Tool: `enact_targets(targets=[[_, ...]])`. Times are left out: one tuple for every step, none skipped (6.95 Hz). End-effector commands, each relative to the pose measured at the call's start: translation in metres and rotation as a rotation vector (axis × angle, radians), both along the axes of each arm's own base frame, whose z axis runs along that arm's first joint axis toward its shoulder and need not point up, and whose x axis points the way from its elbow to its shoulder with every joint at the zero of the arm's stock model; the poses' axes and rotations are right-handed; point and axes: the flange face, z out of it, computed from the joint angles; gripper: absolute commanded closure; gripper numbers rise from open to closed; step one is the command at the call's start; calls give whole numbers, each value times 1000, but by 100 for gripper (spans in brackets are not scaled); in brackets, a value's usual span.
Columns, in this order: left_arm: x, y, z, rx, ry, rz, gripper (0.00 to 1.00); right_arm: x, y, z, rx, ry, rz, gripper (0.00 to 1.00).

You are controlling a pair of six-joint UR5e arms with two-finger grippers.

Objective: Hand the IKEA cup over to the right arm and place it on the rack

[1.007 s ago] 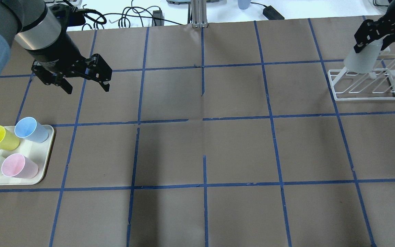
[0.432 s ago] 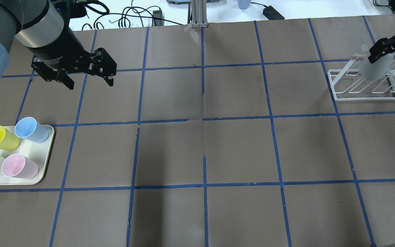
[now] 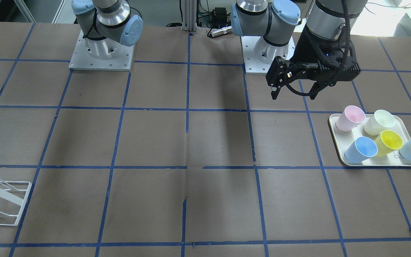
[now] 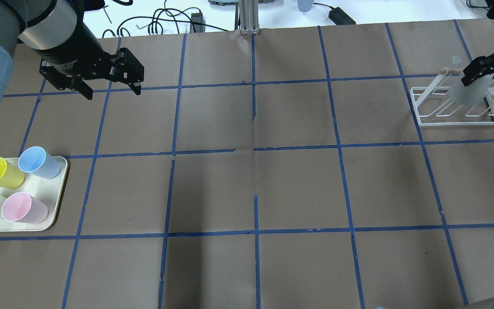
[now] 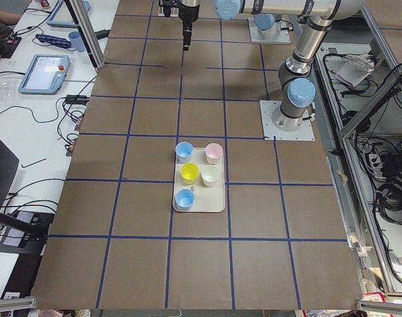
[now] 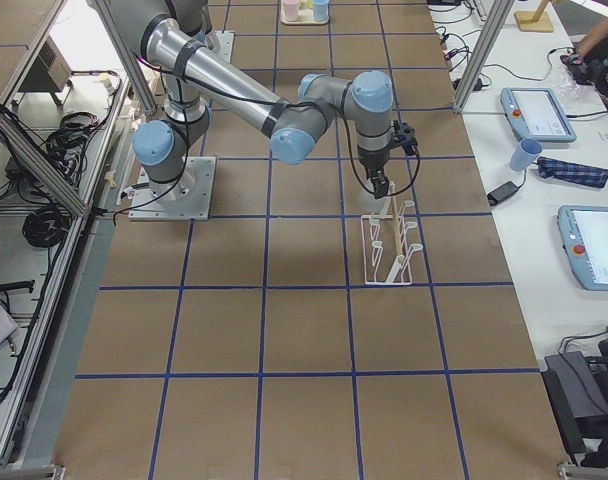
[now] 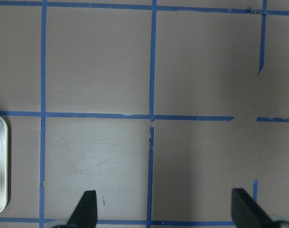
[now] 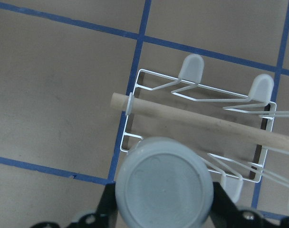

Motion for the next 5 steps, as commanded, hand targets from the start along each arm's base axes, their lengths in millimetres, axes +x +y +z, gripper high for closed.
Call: enact_targets(targets=[[1,-3,-1,0,1,0,0,-4,-7,-22,19,-29,4,65],[0,-3,-2,1,3,0,0,-6,-10,-24,8,-19,3,29],[0,-4,-2,0,4,-1,0,-7,-12,-19,1,-10,5,0],[0,-3,-2,0,4,-2,0,-8,-12,-17,10,-7,1,0],[0,-4,-2,0,4,-1,0,-5,-9,-15,18,-12,-2,0]])
